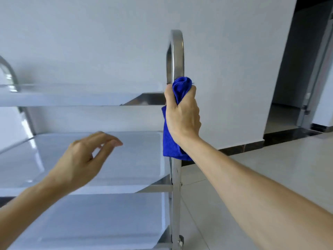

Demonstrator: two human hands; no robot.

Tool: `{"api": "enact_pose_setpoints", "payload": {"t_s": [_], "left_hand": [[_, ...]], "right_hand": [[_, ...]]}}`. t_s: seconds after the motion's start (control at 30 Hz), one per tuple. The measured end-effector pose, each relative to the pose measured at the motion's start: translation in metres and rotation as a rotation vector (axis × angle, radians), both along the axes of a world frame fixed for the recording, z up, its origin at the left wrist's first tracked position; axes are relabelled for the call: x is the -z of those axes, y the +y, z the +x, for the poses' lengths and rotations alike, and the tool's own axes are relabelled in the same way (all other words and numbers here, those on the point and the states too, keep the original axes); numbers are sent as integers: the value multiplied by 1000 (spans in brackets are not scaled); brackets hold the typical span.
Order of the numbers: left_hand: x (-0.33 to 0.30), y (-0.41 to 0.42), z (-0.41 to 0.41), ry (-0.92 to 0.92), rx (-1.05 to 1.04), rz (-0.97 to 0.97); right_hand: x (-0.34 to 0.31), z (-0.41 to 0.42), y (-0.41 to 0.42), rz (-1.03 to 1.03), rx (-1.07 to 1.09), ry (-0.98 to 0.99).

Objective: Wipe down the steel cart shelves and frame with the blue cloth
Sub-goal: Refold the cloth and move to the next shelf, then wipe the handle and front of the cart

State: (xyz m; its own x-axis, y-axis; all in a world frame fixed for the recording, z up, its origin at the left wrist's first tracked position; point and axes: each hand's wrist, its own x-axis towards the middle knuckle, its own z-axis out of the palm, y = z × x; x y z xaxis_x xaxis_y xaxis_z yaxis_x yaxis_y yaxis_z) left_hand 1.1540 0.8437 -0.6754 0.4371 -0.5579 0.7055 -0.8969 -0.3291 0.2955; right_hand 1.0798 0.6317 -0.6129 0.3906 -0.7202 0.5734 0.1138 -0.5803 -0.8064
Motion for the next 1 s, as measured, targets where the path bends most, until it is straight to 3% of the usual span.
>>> {"api": "enact_pose_setpoints", "payload": {"t_s": [0.4,0.57,0.83,1.0], "left_hand": [[-98,124,-140,37,-367,-28],[-137,160,-188,92,-439,-131],[-210,132,-199,225,-467,-253],[-231,115,-191,261,-632,-99]], "right_hand": [[4,-77,104,-58,-357,-53],[5,-106,158,-107,-562,-14],[4,-137,242,-346,-671,61],[10,-139,282,-441,-740,30]]}}
